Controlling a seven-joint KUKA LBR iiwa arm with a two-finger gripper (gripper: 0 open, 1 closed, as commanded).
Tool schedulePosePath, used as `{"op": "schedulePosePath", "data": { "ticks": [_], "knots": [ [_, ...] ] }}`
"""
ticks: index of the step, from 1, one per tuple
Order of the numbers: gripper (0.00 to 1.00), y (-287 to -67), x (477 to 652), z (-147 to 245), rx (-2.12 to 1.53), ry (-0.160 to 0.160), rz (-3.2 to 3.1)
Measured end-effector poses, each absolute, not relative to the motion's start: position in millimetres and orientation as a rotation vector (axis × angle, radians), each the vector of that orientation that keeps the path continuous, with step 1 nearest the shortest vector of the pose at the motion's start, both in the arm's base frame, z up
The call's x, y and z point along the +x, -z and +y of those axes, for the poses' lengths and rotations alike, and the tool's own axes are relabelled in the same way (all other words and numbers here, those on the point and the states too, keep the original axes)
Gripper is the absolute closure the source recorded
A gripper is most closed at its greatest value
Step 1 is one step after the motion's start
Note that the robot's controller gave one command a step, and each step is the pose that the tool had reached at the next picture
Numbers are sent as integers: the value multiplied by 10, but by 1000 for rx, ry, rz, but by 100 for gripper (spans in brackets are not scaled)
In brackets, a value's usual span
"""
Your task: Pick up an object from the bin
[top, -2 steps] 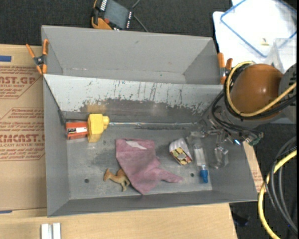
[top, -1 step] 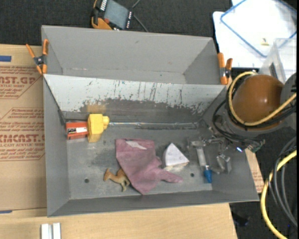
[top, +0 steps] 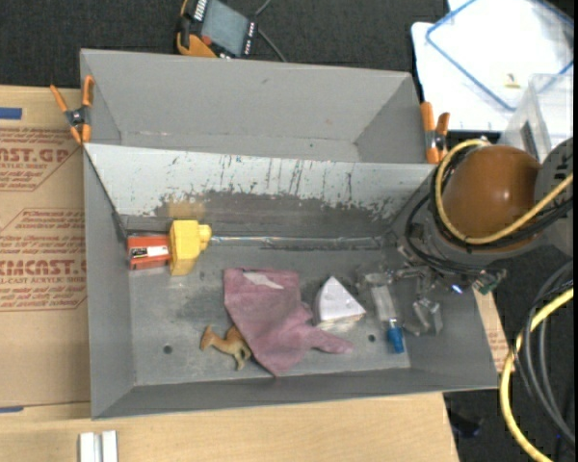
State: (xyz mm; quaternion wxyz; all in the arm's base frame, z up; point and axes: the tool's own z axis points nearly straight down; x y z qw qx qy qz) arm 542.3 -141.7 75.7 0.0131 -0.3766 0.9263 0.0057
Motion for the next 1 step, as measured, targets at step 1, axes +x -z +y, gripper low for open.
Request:
{"op": "schedulePosePath", "data": {
  "ticks": [1],
  "knots": [
    [0, -767, 5444, -1388, -1054, -14, 2929]
  ]
}}
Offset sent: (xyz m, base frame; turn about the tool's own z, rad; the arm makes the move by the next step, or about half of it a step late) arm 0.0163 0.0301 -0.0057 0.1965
